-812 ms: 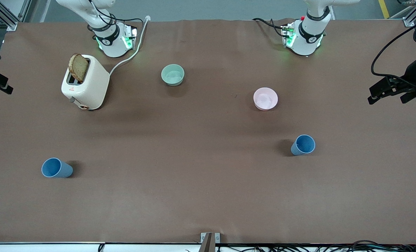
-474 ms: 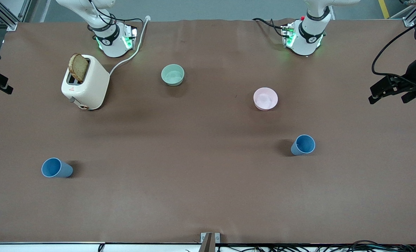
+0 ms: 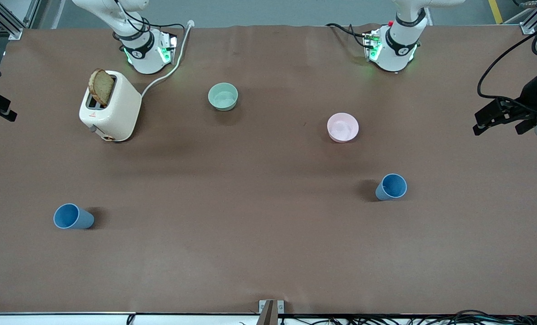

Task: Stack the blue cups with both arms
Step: 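Move the left gripper toward the blue cup beside the pink bowl, then grasp the blue cup with the left gripper while the right gripper grasps the other cup, then carry the blue cup with the left gripper toward the table middle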

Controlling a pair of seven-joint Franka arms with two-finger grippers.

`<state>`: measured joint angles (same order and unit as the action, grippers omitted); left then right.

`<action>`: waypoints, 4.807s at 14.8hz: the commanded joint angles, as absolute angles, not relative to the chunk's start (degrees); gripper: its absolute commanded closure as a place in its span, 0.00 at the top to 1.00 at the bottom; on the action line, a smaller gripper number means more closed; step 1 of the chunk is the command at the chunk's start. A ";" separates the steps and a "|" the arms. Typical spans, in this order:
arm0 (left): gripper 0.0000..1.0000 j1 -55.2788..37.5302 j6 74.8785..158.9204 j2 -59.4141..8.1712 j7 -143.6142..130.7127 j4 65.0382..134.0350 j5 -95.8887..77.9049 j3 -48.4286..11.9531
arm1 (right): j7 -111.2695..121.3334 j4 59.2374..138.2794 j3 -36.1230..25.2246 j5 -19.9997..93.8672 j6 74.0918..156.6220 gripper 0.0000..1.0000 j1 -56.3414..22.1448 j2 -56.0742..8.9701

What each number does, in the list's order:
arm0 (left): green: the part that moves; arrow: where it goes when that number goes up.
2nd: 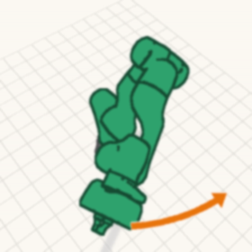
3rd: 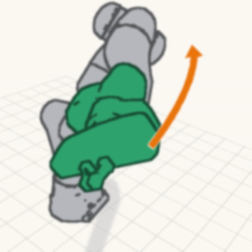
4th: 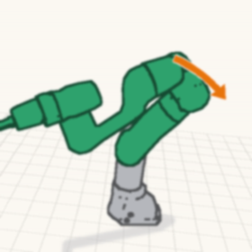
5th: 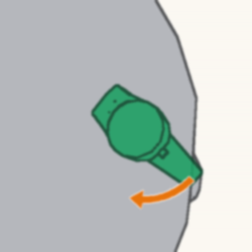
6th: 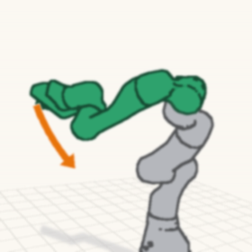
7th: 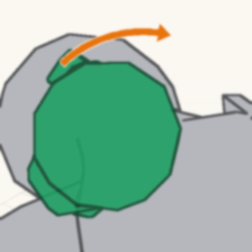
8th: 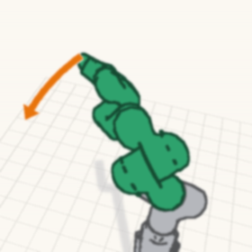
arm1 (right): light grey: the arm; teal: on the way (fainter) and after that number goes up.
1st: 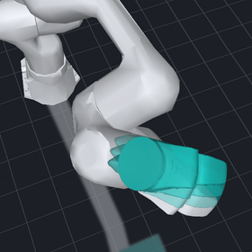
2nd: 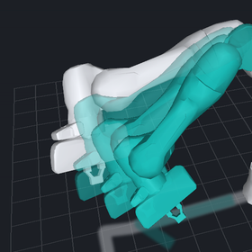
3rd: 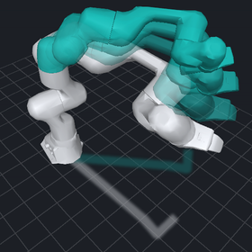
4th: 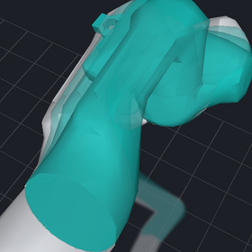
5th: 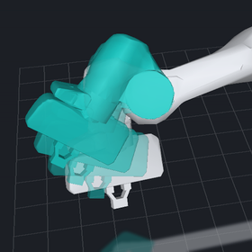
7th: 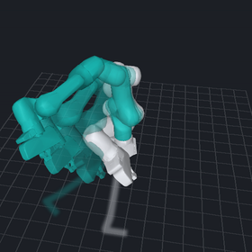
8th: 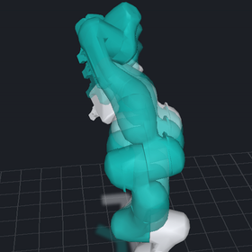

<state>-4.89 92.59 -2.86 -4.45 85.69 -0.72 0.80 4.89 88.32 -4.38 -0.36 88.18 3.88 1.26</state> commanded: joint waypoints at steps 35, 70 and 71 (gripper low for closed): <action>0.96 -5.62 121.02 -29.35 -3.08 100.20 0.00 -2.02 | 13.71 84.29 -3.78 5.53 122.34 0.85 13.18 -36.11; 0.01 -37.34 123.03 -43.24 -0.62 76.03 -0.53 -6.50 | 9.93 92.90 -3.69 3.43 91.60 0.05 7.21 -0.10; 0.01 -38.40 124.79 -43.59 -0.62 76.11 -0.53 -6.50 | 9.93 93.25 -3.69 2.82 90.45 0.05 7.12 1.30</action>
